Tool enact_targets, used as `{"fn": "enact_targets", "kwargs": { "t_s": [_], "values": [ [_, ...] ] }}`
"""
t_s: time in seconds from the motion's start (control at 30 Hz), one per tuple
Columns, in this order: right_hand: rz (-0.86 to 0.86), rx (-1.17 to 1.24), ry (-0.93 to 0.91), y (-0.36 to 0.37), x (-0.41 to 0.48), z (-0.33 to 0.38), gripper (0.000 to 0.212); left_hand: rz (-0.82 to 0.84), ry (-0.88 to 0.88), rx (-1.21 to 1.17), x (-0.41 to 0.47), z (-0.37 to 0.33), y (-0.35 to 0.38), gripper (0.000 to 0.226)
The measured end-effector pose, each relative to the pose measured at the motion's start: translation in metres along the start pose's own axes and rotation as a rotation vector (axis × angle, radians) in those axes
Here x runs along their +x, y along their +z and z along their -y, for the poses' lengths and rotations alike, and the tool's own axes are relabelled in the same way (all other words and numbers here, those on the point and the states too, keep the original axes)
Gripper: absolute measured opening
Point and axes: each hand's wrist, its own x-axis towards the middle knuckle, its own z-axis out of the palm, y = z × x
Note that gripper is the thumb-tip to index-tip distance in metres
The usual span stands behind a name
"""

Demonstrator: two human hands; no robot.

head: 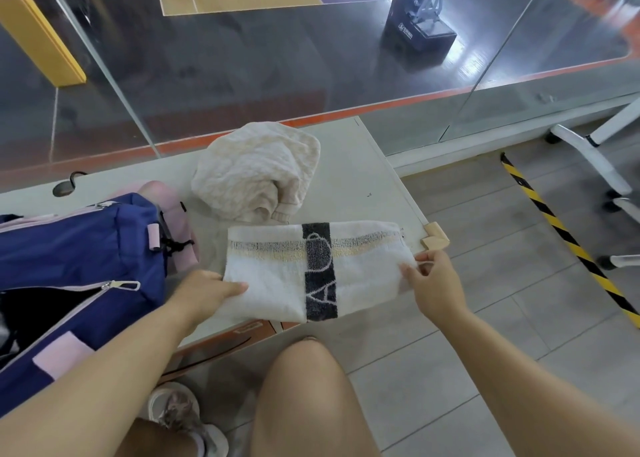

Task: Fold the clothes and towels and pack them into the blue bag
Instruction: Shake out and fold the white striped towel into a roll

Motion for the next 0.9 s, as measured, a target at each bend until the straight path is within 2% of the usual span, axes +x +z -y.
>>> {"fn": "enact_targets", "kwargs": {
  "t_s": [0.1, 0.3, 0.4, 0.53, 0.63, 0.9],
  "values": [
    [-0.034, 0.017, -0.030, -0.009, -0.001, 0.009, 0.025, -0.145, 0.180, 0.111, -0.014, -0.013, -0.011, 0.031],
    [-0.116, 0.091, -0.100, -0.034, -0.008, 0.050, 0.036, -0.239, 0.351, 0.036, -0.031, -0.048, -0.044, 0.045],
    [-0.148, 0.122, -0.134, -0.044, -0.011, 0.073, 0.039, -0.224, 0.389, -0.083, -0.039, -0.066, -0.058, 0.034],
    [-0.135, 0.243, -0.105, -0.059, -0.018, 0.097, 0.051, -0.120, 0.391, -0.379, -0.049, -0.084, -0.075, 0.013],
    [-0.058, 0.319, -0.100, -0.069, -0.028, 0.105, 0.062, -0.065, 0.406, -0.394, -0.061, -0.086, -0.084, 0.006],
    [-0.138, 0.190, -0.194, -0.083, -0.045, 0.113, 0.043, -0.138, 0.378, -0.441, -0.091, -0.082, -0.099, 0.011]
  ]
}}
